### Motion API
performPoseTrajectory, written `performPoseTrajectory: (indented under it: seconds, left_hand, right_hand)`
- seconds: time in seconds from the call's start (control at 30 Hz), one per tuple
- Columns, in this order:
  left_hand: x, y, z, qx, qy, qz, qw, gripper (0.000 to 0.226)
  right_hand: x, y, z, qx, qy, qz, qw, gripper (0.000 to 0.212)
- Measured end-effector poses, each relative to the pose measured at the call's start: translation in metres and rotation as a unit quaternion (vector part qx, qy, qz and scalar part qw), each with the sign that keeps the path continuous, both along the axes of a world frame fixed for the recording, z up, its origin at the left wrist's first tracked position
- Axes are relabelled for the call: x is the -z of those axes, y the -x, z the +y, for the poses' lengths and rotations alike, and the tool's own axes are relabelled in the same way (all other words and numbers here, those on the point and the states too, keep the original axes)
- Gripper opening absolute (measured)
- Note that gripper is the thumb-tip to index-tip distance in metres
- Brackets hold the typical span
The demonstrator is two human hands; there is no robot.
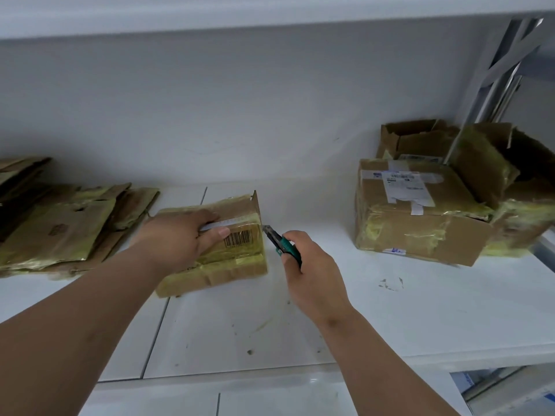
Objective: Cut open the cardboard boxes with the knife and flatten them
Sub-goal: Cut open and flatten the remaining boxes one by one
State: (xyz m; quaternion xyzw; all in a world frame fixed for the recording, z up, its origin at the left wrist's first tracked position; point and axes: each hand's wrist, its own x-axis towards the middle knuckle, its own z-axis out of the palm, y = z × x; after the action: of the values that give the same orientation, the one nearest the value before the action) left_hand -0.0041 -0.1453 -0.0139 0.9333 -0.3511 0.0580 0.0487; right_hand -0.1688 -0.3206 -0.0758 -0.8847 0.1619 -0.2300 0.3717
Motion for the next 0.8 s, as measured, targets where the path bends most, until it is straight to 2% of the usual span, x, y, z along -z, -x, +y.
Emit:
performPoseTrajectory:
  seconds: [0.27, 0.43, 0.8]
  left_hand:
    - [0.007, -0.019, -0.009, 0.018, 0.012, -0.004, 1.000, 0.096]
    - [0.005, -0.024, -0.014, 0.023, 0.010, 0.013, 1.000, 0.087]
    - [0.004, -0.027, -0.015, 0.024, 0.008, 0.023, 0.999, 0.090]
  right_hand:
    - [-0.003, -0.007, -0.002, 0.019, 0.022, 0.006, 1.000, 0.027]
    - [0.000, -0.008, -0.003, 0.042, 0.031, 0.003, 0.999, 0.025]
    - [0.003, -0.013, 0.001, 0.065, 0.014, -0.005, 0.998, 0.022]
